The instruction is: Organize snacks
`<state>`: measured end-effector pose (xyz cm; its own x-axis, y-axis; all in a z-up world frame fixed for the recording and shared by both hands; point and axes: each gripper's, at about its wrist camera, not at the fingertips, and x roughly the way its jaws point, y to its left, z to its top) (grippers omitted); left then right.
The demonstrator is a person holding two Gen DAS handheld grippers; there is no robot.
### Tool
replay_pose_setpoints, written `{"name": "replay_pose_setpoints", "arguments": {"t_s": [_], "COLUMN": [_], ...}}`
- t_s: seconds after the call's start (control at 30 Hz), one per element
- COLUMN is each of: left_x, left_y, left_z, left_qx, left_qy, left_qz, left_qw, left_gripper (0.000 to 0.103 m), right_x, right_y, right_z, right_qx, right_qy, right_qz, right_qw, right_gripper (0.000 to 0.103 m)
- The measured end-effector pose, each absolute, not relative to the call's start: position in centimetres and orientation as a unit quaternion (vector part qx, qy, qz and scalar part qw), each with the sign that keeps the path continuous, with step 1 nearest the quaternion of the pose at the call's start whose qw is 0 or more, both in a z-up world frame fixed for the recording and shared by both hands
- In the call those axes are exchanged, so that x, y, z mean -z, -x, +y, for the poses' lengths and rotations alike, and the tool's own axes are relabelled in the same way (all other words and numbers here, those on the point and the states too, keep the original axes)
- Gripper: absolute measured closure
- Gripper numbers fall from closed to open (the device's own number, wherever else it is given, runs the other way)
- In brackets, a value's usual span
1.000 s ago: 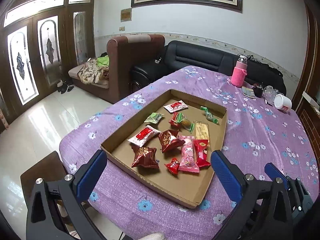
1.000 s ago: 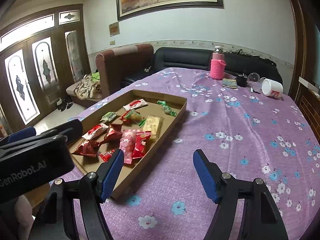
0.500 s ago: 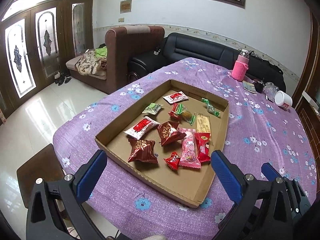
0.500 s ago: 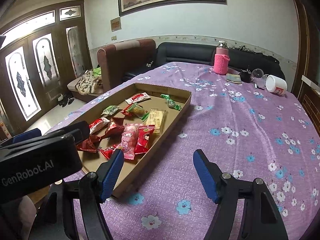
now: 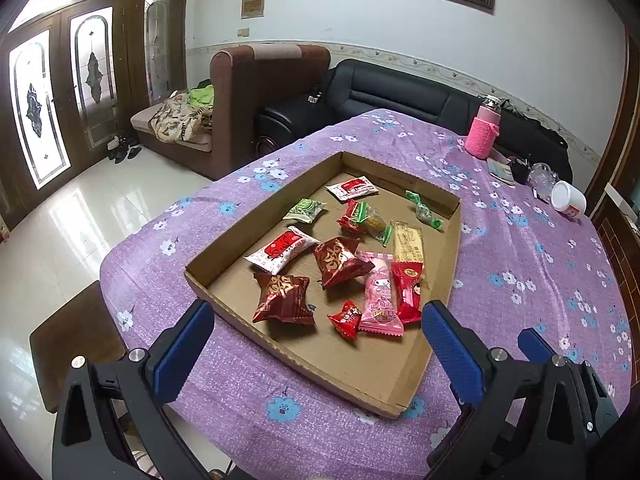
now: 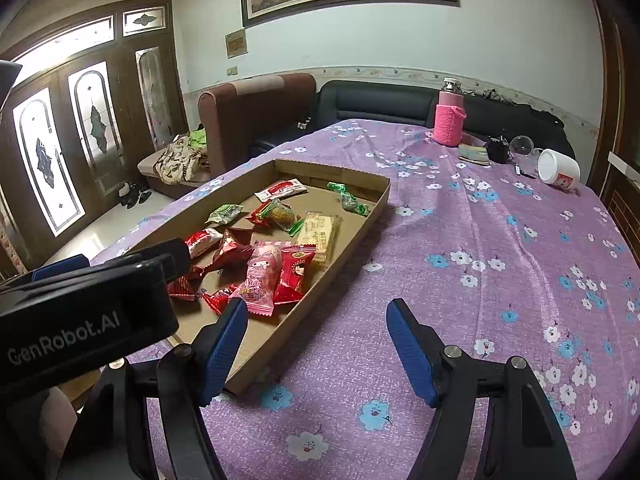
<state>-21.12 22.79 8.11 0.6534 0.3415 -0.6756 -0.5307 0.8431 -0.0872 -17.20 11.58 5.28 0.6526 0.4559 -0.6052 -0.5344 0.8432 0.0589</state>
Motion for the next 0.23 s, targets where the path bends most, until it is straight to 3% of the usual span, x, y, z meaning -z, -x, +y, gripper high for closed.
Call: {"name": "replay_pose_setpoints", "arguments": {"t_s": [0.23], "left_x": [-8.07], "left_y": [21.08], "left_z": [22.88], "left_qx": [-0.247], "left_qy": [0.135], "left_qz": [0.340], "left_qw": [0.897], "left_gripper": [0.000], "right_x": [-5.29], "right_y": [17.11], "right_z": [11.66], "right_qx": [-0.275], "right_qy": [0.061], "right_qz": [0.316], "right_qw": [0.906], "right_gripper": [0.027]}}
